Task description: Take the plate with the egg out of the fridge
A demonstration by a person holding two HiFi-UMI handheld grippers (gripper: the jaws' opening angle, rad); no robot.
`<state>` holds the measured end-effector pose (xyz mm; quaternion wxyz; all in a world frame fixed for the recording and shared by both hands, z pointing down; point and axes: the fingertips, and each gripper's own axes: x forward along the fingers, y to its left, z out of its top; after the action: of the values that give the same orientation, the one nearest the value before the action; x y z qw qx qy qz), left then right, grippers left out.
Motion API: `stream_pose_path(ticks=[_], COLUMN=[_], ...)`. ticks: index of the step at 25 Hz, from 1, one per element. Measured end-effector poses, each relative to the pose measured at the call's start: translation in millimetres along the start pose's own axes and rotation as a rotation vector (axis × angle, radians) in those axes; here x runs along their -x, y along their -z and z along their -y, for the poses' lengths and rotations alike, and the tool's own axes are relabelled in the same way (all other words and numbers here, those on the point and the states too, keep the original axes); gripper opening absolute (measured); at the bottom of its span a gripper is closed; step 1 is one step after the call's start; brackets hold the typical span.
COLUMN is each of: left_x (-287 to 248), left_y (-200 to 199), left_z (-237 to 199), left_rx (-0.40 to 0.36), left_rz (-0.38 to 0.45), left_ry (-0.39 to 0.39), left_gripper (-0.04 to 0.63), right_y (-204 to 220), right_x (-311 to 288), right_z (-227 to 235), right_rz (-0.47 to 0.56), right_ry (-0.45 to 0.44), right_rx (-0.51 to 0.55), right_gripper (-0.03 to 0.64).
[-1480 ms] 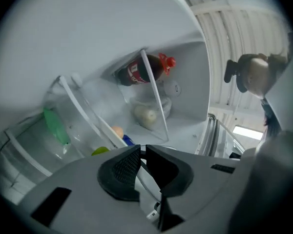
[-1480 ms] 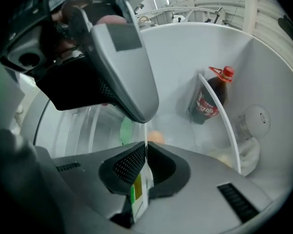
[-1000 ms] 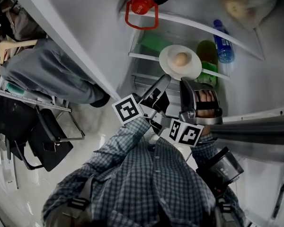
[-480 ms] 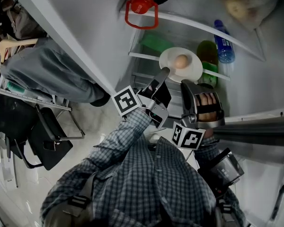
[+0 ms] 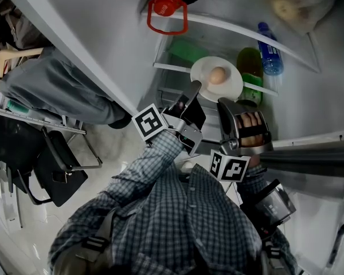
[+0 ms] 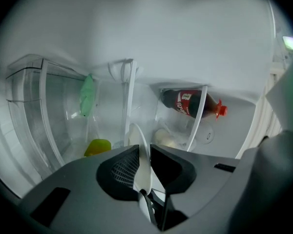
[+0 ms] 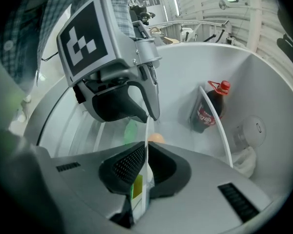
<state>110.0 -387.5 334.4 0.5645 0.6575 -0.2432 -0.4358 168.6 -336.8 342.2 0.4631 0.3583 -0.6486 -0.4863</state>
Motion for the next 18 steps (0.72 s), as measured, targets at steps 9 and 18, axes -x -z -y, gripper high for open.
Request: stream_pose_path(ticks=[9, 18], left_x=[-1.7, -3.3], left_y=[-2.0, -1.5], left_z=[-5.2, -7.1], left_rx=[0.034, 0.054], left_rz=[0.006, -0.010], left_ry=[-0.005, 0.003], left_gripper=[0.071, 0.069], right_y=[12.2, 38.7], right_x=[1.2, 2.0], right_z=[-1.2, 11.6], right_rz=[-0.024, 0.034], right_ry=[-0.034, -0.125], right_rx=[-0.100, -0.953], right_gripper=[0.025, 0.114])
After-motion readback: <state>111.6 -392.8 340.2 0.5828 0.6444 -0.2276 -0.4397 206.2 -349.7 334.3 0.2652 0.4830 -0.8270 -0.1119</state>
